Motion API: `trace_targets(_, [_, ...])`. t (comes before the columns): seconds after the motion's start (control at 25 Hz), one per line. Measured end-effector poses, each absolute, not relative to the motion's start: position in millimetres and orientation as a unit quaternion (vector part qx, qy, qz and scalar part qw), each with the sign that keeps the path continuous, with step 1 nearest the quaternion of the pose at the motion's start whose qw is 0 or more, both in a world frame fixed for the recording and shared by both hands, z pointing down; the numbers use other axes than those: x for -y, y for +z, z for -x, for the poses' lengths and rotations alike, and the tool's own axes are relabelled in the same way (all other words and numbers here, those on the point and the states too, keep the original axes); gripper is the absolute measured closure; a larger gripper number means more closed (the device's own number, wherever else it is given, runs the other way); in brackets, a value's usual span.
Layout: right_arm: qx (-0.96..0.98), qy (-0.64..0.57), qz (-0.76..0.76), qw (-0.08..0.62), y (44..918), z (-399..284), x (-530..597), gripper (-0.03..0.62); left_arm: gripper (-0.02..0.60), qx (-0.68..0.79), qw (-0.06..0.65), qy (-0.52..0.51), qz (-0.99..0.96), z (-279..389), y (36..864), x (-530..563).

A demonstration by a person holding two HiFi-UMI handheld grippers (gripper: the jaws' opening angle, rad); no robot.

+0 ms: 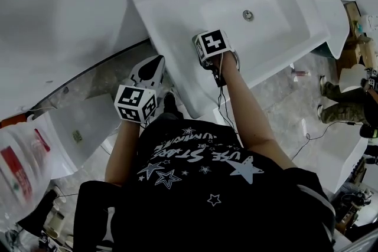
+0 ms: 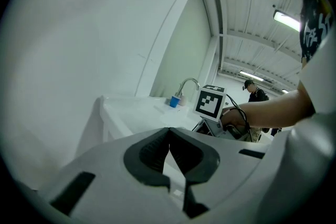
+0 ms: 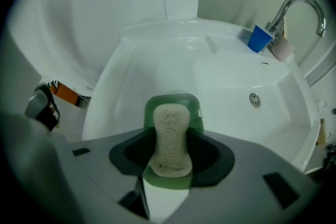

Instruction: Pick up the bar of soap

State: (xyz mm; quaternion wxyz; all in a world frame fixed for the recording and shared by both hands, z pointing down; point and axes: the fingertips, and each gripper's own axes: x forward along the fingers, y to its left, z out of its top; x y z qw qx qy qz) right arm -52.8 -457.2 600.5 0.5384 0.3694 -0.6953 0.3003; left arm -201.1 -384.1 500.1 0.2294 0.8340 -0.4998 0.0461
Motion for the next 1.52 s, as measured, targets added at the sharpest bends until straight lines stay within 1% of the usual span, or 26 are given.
trace_targets(0.16, [0.719,0.27,-0.374,0.52,595.9,54.5,460.3,0.402,0.571,0.502,0.226,0.046,-0.834,200.4,497.4,381.8])
trace_targets(0.44, [0.749,0.277,-0.376,0.47,575.3,48.7,456.4,0.404,0.571,0.504,0.212,0.047,-0.836,193.1,486.6,375.8])
trace_targets(0.72, [0.799,0.248,-0.406,0.369,519.0,33.9,453.5,0.405,0.572,0.509,0.193,0.05,-0.837,179.0,473.9,361.2])
trace_targets(0.92, [0.831,0.239,-0.403,0.299,479.4,20.4,431.9,0.407,0.571,0.516,0.18,0.053,-0.836,167.1,463.2,340.8])
trace_targets(1.2, [0.87,0.192,-0.387,0.237,435.3,0.5,391.2,0.408,0.572,0.523,0.163,0.052,-0.835,142.2,448.4,311.1])
trace_targets(1.52, [0.875,0.194,-0.411,0.165,412.0,-40.8,345.8,0.41,0.571,0.522,0.147,0.049,-0.839,104.1,434.9,267.2])
